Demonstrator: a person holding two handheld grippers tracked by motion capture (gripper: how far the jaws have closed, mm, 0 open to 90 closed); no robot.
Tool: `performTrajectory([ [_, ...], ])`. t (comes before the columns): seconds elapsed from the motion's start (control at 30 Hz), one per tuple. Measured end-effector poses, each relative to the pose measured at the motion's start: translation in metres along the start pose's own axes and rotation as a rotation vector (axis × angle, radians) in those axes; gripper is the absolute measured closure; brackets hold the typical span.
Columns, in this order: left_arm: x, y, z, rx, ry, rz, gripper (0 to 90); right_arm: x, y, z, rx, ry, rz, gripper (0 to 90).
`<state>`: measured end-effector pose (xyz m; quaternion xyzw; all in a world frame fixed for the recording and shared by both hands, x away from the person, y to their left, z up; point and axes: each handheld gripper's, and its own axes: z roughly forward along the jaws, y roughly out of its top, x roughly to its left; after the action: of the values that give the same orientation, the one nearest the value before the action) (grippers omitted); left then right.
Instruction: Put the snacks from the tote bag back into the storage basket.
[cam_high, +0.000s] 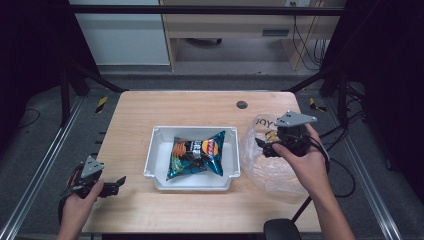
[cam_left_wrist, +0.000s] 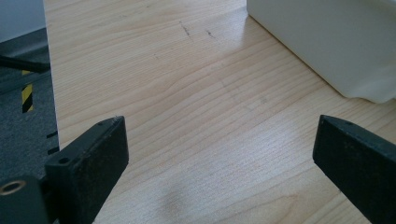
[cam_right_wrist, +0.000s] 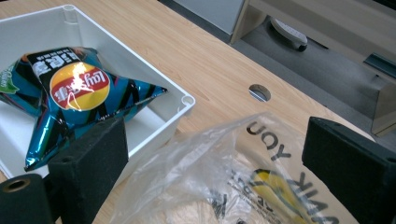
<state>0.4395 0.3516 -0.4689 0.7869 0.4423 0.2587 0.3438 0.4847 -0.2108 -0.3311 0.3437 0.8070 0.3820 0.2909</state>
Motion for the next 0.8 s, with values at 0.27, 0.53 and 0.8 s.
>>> performTrajectory([
  [0.27,0.001,0.000,-0.001,-0.005,0.004,-0.005,3.1,-0.003,-0.016,-0.003,-0.013,-0.009,0.024,7.2],
  [0.53,0.001,0.000,-0.001,-0.003,0.002,-0.004,3.1,-0.004,-0.041,-0.001,0.004,-0.022,0.055,7.6],
  [0.8,0.002,0.000,-0.001,-0.003,0.002,-0.008,3.1,-0.004,-0.068,0.002,0.019,-0.028,0.098,7.7],
])
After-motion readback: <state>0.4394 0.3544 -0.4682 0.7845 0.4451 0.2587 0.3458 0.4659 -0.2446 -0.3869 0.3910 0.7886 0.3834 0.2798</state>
